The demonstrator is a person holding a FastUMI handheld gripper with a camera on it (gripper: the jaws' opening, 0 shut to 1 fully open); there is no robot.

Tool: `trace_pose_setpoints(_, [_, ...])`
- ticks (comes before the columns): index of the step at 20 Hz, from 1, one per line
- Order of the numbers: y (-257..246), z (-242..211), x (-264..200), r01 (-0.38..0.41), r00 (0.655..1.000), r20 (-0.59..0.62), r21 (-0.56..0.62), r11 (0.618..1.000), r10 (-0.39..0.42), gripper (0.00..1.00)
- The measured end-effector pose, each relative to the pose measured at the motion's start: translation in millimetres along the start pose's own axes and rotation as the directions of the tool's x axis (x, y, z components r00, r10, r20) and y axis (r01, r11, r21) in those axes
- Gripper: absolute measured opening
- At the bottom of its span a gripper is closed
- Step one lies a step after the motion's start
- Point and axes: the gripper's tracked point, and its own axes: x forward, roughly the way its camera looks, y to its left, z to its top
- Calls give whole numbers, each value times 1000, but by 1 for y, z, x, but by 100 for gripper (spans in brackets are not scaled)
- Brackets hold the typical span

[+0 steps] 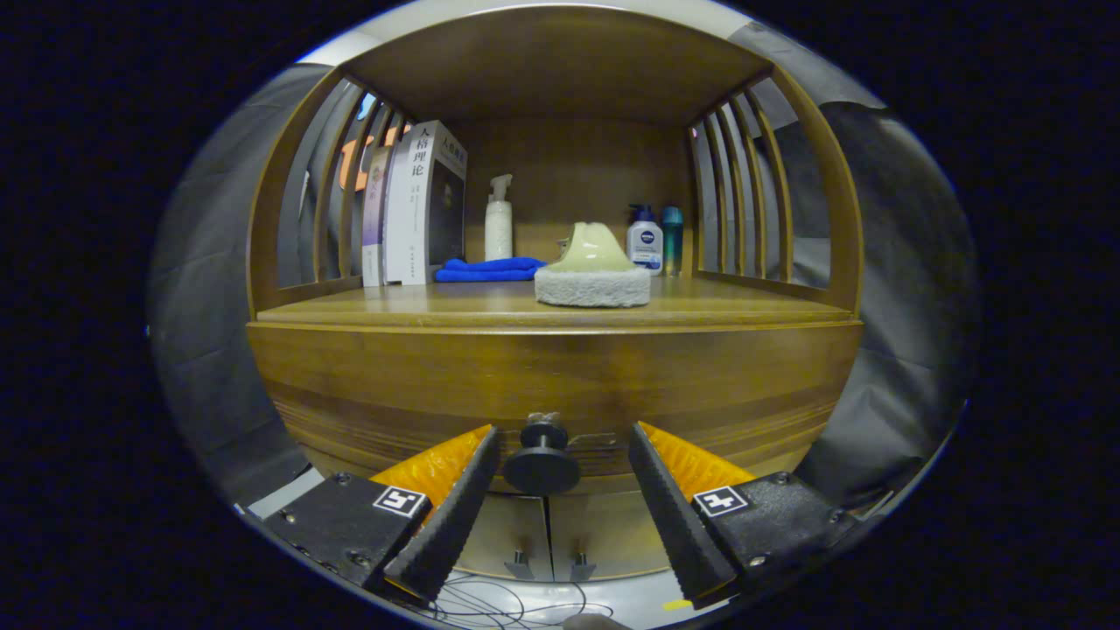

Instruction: Pull open the drawer, take out the items inside it, and place them on the countertop above the cabinet.

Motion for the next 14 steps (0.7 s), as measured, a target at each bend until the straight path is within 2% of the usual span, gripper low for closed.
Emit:
trace_pose_setpoints(7, [-29, 57, -132, -29, 992, 120, 9, 1000, 27, 96])
trace_pose_setpoints(11, [-53, 57, -199, -19, 985, 172, 15, 1000, 16, 96])
trace_pose_setpoints(14, [-77, 42, -227, 5, 986, 168, 41, 999, -11, 96])
